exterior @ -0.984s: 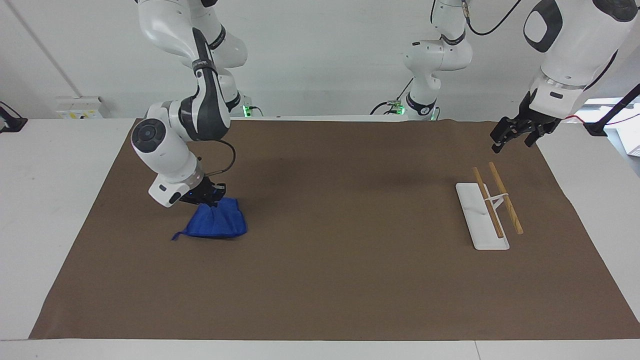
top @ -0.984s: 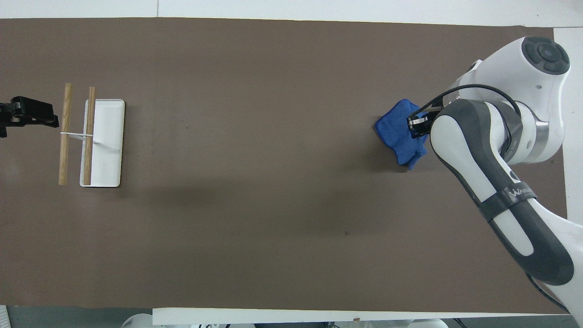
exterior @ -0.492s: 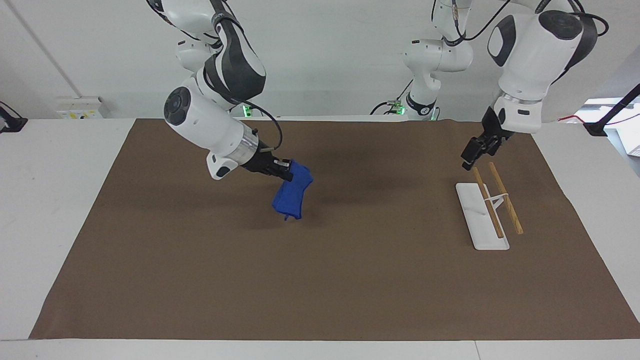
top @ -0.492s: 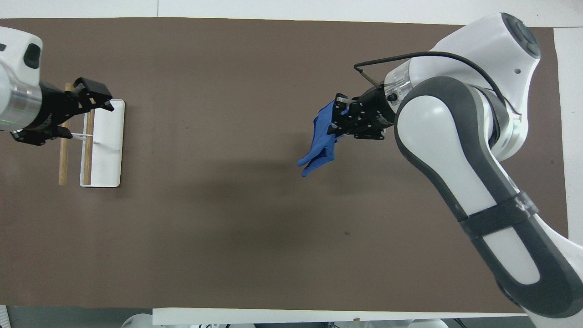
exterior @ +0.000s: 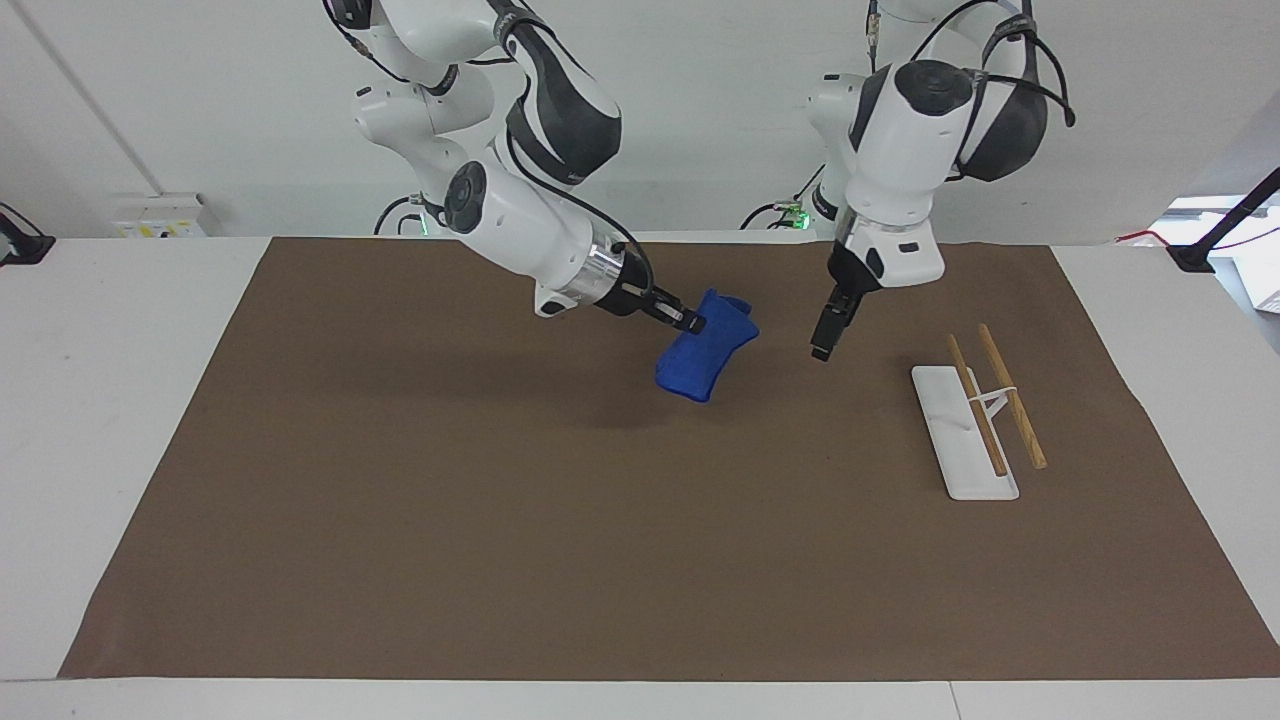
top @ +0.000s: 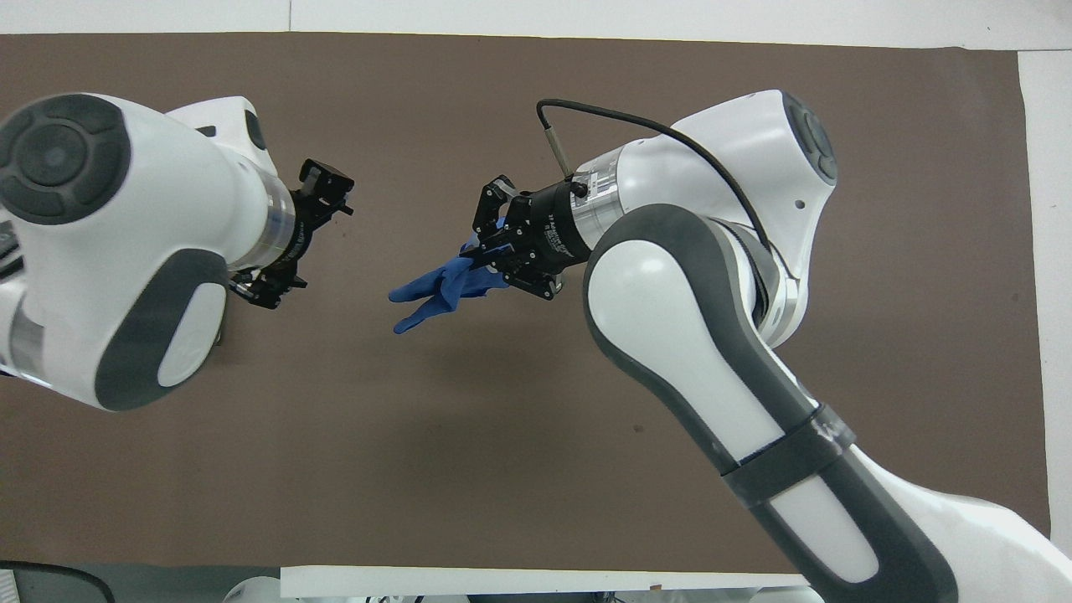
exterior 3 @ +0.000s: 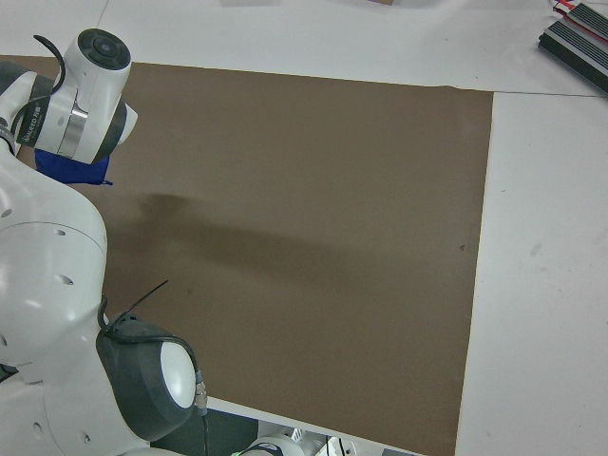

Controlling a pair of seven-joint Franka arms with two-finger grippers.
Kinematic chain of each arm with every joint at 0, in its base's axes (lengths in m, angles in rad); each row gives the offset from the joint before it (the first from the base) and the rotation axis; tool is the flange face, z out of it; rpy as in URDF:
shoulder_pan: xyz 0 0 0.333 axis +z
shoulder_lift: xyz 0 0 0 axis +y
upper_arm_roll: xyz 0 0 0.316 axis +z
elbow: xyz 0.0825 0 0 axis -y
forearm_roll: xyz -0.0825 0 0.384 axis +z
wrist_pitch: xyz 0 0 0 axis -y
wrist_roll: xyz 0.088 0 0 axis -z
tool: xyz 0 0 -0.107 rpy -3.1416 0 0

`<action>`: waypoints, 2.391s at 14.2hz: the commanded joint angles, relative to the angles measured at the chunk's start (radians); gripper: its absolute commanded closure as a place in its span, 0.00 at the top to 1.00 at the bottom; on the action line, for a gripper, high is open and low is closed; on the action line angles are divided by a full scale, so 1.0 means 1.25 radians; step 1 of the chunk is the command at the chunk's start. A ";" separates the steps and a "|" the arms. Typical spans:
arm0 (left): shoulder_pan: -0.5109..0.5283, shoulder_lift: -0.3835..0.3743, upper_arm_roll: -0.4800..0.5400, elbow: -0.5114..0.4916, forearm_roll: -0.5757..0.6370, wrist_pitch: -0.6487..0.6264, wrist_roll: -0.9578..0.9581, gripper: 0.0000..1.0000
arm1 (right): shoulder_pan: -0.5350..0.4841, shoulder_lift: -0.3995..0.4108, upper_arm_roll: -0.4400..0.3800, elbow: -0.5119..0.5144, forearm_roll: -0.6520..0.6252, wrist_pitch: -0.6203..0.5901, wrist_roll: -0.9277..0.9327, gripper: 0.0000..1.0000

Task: Right arm passes towel to left arm to hang
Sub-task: 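Grasp the towel with the left gripper beside the right gripper, then open the right gripper and pull it back from the towel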

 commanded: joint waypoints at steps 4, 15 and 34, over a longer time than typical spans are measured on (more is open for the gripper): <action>-0.031 -0.009 0.012 -0.059 -0.016 0.050 -0.057 0.97 | 0.018 -0.005 -0.001 -0.019 0.044 0.038 0.052 0.00; -0.056 -0.013 0.011 -0.081 -0.019 0.069 -0.050 0.21 | 0.019 -0.006 -0.001 -0.021 0.044 0.042 0.046 0.00; 0.246 -0.023 0.024 0.011 -0.012 -0.025 0.372 0.00 | -0.156 -0.001 -0.004 -0.016 -0.451 0.011 -0.498 1.00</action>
